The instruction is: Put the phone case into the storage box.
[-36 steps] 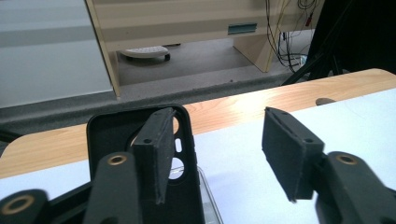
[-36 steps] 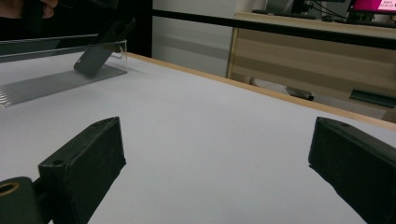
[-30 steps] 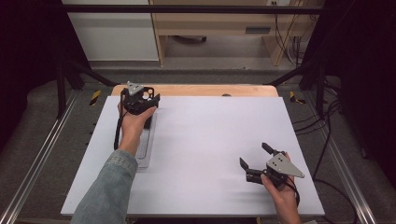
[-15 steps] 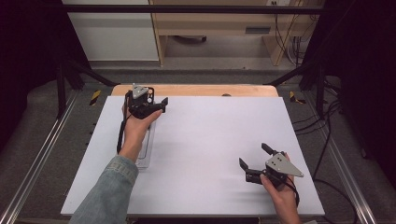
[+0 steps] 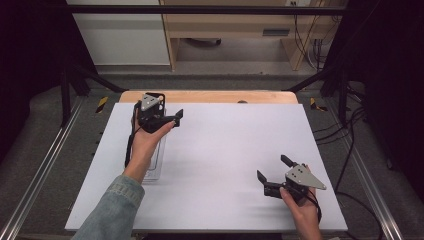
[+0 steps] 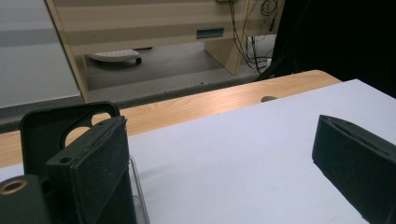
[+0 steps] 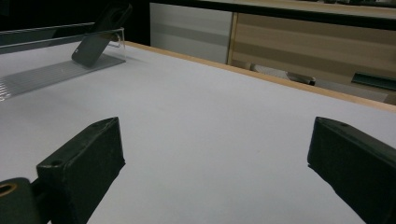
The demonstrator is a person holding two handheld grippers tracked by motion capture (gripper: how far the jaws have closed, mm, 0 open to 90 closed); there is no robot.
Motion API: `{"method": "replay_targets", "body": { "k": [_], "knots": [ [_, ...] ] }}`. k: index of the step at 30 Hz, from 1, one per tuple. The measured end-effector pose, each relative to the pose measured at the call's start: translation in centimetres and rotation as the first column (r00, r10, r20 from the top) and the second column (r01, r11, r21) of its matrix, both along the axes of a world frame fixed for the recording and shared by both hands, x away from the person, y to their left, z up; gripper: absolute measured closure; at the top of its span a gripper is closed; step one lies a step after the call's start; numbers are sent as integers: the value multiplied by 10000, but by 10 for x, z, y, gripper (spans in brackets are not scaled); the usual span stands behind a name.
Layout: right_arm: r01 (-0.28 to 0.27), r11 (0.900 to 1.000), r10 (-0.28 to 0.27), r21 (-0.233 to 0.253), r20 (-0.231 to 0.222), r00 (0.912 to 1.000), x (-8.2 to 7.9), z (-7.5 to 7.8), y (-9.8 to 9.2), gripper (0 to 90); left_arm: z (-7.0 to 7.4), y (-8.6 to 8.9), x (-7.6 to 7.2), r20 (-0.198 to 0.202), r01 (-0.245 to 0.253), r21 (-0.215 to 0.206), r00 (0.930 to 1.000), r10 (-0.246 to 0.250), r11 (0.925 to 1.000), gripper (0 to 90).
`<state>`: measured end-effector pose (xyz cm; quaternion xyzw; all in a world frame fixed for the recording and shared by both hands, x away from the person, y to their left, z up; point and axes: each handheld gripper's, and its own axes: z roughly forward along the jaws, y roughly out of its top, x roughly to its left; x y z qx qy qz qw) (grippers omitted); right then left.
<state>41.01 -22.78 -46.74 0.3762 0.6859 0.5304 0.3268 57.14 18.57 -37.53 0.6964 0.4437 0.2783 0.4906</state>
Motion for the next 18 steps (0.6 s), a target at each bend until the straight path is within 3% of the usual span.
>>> {"method": "replay_targets", "body": {
  "k": [11,18],
  "knots": [
    [116,9999,-115,87,-55,9999,0,1,-2,39,5,-8,-7,150,155,-104,9998,-153,9998,36],
    [133,9999,-133,33,73,9999,-2,3,-2,37,5,-15,-14,341,277,156,9990,-282,9995,36]
  ]
}}
